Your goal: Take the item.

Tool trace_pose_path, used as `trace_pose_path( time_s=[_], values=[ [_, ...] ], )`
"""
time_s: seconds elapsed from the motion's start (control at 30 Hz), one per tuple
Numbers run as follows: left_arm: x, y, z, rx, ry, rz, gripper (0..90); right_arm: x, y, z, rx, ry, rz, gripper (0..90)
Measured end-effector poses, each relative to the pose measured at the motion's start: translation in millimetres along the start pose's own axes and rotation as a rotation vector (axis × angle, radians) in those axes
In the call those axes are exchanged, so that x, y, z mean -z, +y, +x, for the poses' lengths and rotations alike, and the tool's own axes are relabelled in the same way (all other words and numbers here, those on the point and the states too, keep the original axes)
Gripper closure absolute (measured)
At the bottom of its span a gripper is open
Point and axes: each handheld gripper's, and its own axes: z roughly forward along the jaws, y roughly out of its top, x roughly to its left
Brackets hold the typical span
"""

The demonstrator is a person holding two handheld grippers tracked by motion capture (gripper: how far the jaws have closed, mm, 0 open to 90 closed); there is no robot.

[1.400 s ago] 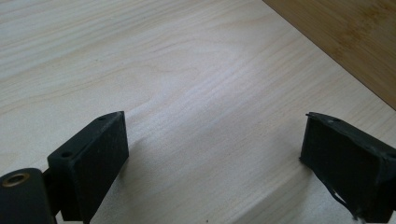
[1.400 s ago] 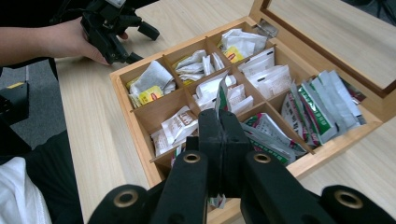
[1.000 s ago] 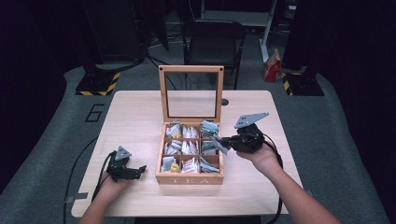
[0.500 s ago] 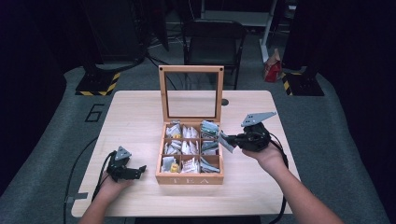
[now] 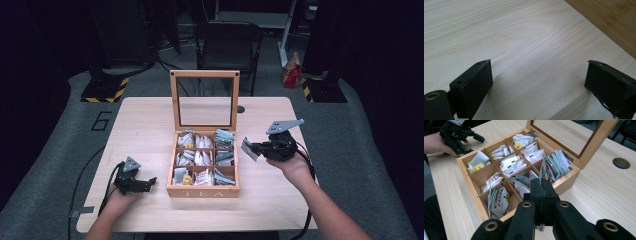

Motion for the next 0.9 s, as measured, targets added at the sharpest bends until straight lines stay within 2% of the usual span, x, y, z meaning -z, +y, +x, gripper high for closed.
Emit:
trace_pose_path(
  time_s=[0.37, 0.9],
  values=[
    [0.1, 0.0, 0.0, -0.001, 0.001, 0.000, 7.0, 6.4, -10.2, -11.9, -0.023, -0.054, 0.003, 89.9],
    [0.0, 0.0, 0.1, -0.001, 0.001, 0.000, 7.0, 12.2, -20.9, -26.1, -0.061, -0.101, -0.002, 89.8]
  ],
)
